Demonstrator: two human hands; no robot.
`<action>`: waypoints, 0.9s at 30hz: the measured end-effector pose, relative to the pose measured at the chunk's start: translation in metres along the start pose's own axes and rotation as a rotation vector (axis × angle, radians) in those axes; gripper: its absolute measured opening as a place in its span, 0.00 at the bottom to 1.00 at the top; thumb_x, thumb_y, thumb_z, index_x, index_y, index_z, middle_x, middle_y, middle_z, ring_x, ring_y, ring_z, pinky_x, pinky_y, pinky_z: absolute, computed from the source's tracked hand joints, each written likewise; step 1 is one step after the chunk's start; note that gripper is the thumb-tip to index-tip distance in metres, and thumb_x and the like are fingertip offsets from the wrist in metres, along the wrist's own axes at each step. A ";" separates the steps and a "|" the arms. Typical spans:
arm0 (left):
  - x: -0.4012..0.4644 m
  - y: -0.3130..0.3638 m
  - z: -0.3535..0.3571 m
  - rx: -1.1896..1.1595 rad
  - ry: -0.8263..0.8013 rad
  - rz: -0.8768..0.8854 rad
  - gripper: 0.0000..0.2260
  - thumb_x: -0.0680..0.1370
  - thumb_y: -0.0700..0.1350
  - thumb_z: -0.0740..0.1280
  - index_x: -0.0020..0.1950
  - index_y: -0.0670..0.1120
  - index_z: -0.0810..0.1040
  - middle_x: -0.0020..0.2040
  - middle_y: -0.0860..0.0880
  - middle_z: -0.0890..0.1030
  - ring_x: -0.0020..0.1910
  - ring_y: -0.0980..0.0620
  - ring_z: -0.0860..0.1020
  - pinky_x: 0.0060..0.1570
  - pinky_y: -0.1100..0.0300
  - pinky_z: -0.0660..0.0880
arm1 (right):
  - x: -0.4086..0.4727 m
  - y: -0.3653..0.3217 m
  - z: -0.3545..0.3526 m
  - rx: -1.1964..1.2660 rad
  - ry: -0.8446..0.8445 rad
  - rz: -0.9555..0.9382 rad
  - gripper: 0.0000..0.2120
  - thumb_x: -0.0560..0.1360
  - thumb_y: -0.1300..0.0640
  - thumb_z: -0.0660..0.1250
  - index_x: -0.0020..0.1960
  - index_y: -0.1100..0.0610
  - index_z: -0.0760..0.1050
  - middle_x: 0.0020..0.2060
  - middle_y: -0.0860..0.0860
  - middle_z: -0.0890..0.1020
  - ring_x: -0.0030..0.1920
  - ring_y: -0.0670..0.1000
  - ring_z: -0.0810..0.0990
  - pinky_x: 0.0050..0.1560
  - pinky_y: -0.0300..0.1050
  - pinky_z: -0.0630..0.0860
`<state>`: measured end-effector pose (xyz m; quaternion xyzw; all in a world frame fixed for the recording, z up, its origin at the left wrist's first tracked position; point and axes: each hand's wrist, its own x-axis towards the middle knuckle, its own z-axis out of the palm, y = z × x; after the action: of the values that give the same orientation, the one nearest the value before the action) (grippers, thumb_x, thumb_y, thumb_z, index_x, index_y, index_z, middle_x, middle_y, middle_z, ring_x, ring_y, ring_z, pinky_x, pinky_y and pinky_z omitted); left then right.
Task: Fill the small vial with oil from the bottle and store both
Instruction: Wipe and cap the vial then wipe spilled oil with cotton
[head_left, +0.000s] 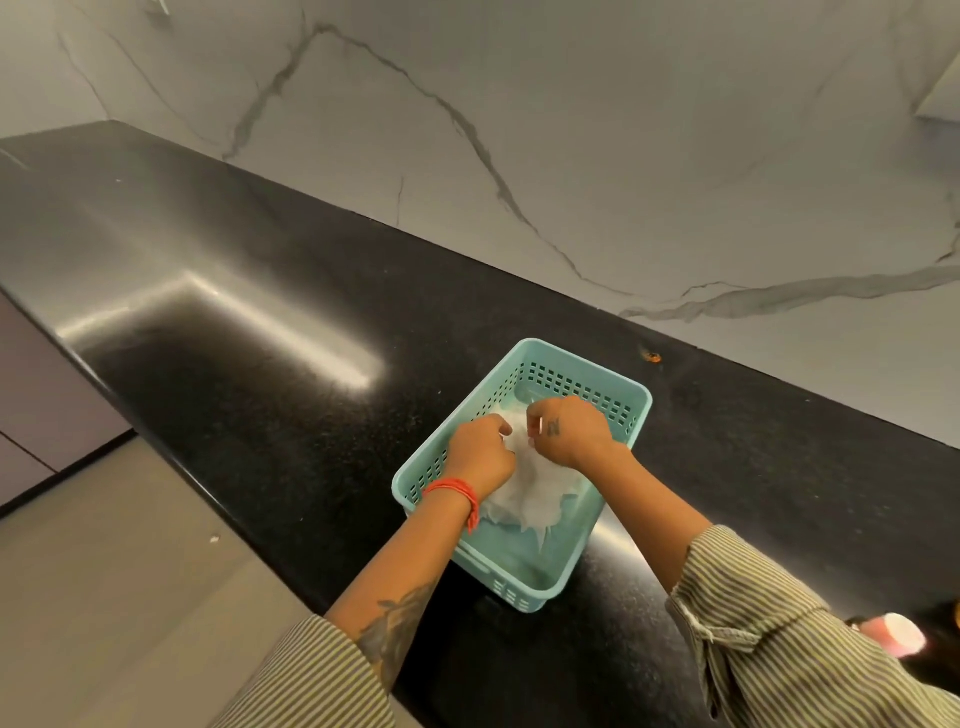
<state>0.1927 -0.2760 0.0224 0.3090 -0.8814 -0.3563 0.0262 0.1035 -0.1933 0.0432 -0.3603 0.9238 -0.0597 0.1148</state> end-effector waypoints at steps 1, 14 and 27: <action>0.000 0.001 -0.001 -0.006 0.007 0.000 0.16 0.75 0.38 0.65 0.63 0.44 0.73 0.62 0.44 0.77 0.62 0.45 0.73 0.63 0.54 0.69 | -0.001 0.000 -0.001 0.012 0.025 0.005 0.07 0.74 0.57 0.63 0.50 0.52 0.78 0.52 0.54 0.81 0.51 0.57 0.79 0.45 0.45 0.73; -0.021 0.019 -0.021 -0.218 0.253 0.300 0.05 0.72 0.46 0.71 0.46 0.46 0.82 0.44 0.49 0.84 0.39 0.57 0.78 0.42 0.68 0.75 | -0.035 0.014 -0.037 0.681 0.128 -0.016 0.03 0.72 0.57 0.70 0.41 0.52 0.76 0.48 0.51 0.82 0.50 0.50 0.79 0.50 0.44 0.76; -0.042 0.032 -0.047 -0.678 0.010 0.204 0.06 0.73 0.45 0.70 0.37 0.48 0.76 0.42 0.48 0.80 0.45 0.47 0.78 0.45 0.53 0.77 | -0.078 0.023 -0.063 1.479 0.097 0.073 0.05 0.70 0.68 0.69 0.42 0.59 0.79 0.39 0.55 0.82 0.38 0.48 0.82 0.39 0.39 0.80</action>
<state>0.2227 -0.2631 0.0850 0.1949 -0.7390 -0.6228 0.1671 0.1280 -0.1215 0.1132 -0.1549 0.6579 -0.6782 0.2883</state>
